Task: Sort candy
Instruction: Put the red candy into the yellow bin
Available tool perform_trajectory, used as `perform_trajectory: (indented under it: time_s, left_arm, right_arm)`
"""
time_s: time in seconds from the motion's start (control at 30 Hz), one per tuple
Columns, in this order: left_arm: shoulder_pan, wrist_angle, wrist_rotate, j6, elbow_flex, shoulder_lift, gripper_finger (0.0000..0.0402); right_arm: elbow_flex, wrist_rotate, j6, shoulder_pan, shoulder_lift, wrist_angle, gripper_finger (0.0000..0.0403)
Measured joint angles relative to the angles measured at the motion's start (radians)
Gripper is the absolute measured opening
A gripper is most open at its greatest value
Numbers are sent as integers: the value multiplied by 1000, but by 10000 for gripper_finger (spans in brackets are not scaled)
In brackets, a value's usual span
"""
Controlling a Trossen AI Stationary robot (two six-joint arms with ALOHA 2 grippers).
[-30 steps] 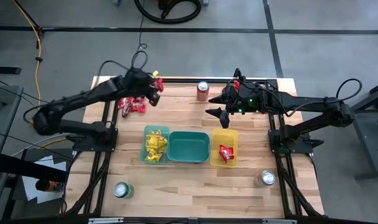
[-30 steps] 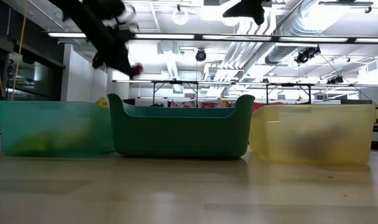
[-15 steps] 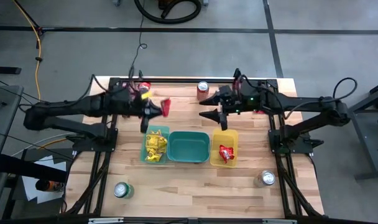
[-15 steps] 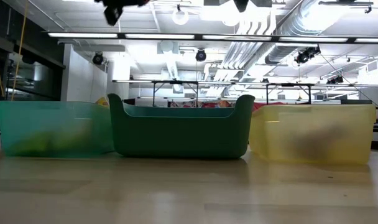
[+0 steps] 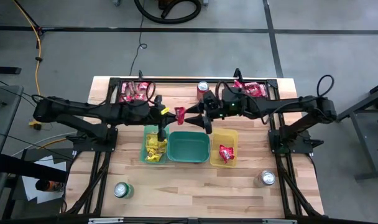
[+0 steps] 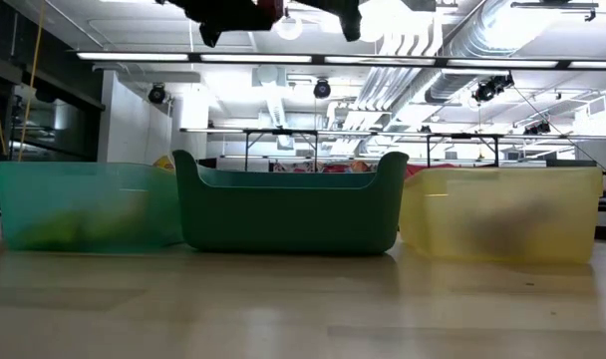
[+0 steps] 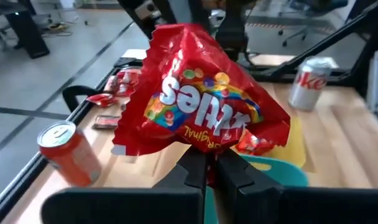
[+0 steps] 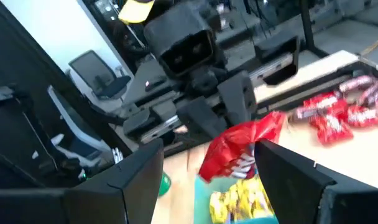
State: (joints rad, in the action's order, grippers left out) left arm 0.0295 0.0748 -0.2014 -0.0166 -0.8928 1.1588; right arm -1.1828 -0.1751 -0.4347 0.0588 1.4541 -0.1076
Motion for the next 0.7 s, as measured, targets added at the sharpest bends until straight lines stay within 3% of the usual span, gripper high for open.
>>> perform_trajectory:
  time_s: [0.27, 0.5, 0.7]
  left_arm:
    - [0, -67, 0, 33, -2, 44, 0]
    - [0, -89, 0, 74, -1, 45, 0]
    - [0, -95, 9, 98, -1, 45, 0]
  right_arm:
    - [-5, 121, -107, 0, 25, 20, 248]
    - [-5, 142, -171, 0, 31, 69, 245]
    - [-5, 145, -197, -1, 33, 65, 194]
